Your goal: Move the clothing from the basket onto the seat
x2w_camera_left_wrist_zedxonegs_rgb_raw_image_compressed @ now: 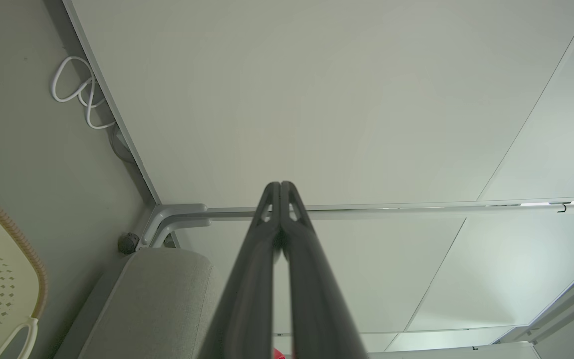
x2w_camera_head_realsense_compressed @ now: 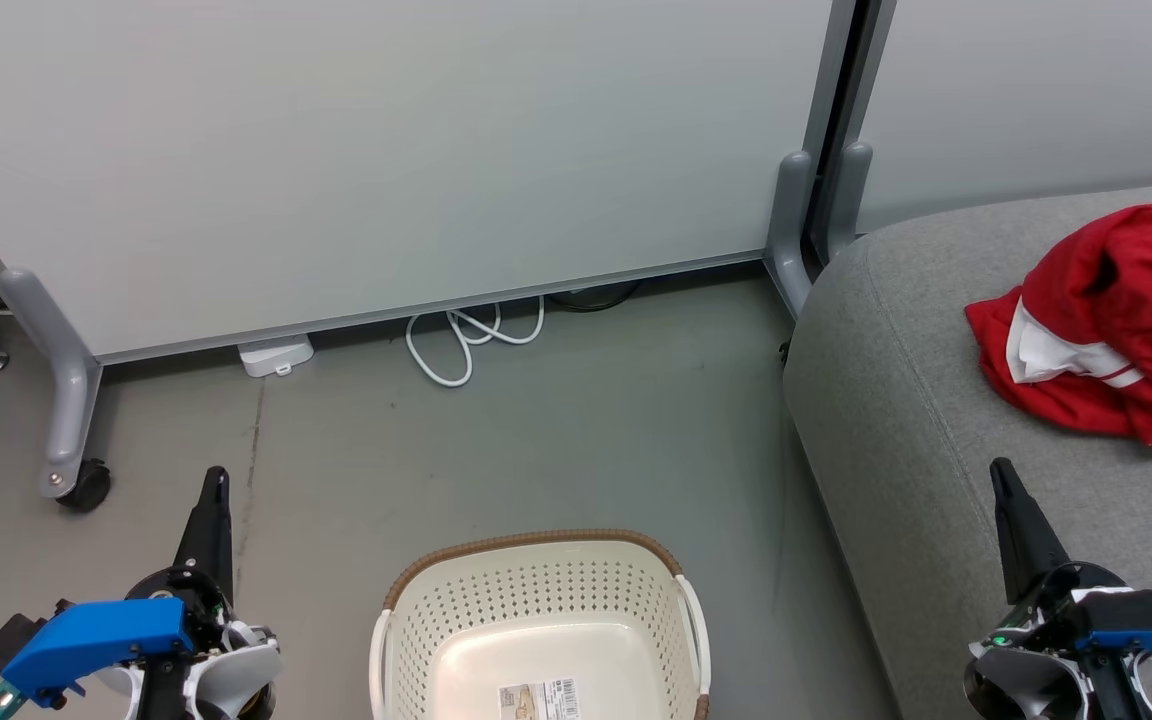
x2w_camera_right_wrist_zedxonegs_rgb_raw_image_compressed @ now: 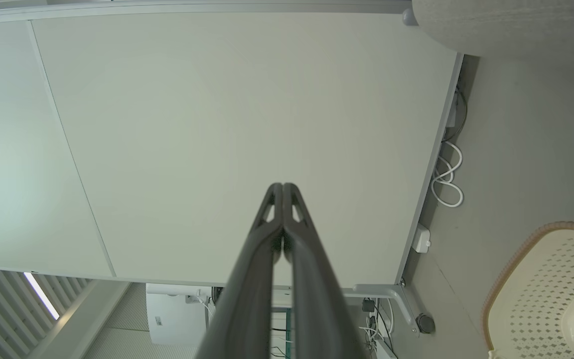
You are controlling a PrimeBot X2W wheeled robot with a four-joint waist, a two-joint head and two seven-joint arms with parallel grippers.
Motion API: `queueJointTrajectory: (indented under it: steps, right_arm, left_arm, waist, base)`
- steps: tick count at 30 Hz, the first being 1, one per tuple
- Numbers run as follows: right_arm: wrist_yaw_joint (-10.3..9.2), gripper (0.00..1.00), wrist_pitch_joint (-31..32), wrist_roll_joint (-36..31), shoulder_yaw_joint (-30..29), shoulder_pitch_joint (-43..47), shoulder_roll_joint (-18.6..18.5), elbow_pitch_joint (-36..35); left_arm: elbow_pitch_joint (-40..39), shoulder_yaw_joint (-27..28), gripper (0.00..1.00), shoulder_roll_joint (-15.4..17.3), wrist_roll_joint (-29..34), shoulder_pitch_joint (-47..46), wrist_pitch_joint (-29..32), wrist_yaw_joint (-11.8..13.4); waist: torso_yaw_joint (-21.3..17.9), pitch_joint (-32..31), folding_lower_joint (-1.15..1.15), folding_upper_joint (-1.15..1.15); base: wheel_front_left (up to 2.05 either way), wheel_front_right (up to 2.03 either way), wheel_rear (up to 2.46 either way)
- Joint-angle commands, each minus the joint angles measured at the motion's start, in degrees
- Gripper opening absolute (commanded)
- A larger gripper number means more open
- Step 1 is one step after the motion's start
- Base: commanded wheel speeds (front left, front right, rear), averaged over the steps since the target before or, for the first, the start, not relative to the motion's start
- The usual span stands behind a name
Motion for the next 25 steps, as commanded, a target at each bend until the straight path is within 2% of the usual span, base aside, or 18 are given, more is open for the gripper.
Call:
queueJointTrajectory:
  steps: [1,25]
  right_arm:
    - [0.02,0.00,0.28,0.14,-0.09,-0.58,0.16,0.01]
    - [0.02,0.00,0.27,0.14,-0.09,-0.58,0.15,0.01]
  left_arm:
    - [-0.21,0.14,0.00,0.15,-0.12,-0.54,0.21,-0.23]
    - [-0.22,0.13,0.00,0.15,-0.12,-0.54,0.20,-0.22]
  waist:
    - [0.00,0.00,0.00,0.00]
    - [0.00,0.00,0.00,0.00]
  base:
    - [0.00,0.00,0.00]
    - [0.00,0.00,0.00]
